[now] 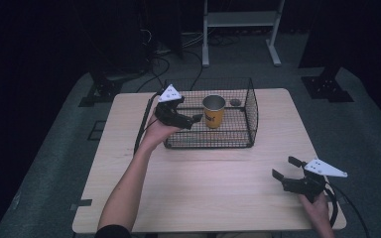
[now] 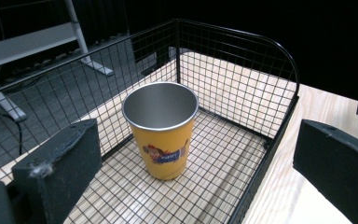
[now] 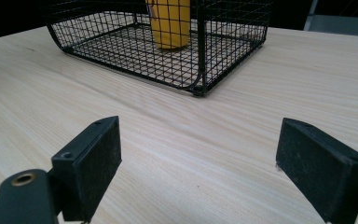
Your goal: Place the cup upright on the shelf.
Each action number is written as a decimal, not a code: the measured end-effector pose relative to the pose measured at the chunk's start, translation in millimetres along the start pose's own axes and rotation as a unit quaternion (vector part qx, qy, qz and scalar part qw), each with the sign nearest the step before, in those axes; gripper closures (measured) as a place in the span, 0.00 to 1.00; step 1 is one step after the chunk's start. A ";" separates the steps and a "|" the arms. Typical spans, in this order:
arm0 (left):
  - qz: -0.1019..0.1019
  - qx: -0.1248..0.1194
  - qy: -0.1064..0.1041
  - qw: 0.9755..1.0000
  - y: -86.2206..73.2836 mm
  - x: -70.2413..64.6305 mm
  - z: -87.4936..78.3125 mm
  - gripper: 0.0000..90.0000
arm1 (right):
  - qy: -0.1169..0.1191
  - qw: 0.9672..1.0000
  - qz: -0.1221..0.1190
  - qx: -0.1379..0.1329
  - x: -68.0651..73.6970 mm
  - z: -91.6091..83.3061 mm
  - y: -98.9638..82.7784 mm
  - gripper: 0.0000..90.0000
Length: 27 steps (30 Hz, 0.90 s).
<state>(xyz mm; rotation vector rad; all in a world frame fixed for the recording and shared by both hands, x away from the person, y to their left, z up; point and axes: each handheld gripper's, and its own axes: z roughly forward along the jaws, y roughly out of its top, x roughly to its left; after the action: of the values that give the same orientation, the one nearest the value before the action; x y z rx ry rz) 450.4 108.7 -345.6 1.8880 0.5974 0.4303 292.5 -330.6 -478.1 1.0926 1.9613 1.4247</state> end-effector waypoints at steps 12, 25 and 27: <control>0.001 -0.012 0.010 1.000 -12.1 -9.8 -18.5 0.01 | 0.000 1.000 0.000 0.002 0.4 0.1 0.1 0.14; 0.006 -0.015 0.022 1.000 -25.1 -22.6 -30.7 0.01 | -0.003 1.000 0.000 0.002 0.4 0.2 0.1 0.14; 0.009 -0.016 0.020 1.000 -26.2 -26.0 -32.7 0.01 | -0.003 1.000 0.000 0.003 0.4 0.3 0.1 0.14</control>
<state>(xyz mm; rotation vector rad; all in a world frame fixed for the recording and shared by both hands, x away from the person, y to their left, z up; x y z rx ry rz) 406.0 126.1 -358.1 1.8596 0.5980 0.4870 292.5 -330.0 -478.1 1.0965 1.9627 1.4158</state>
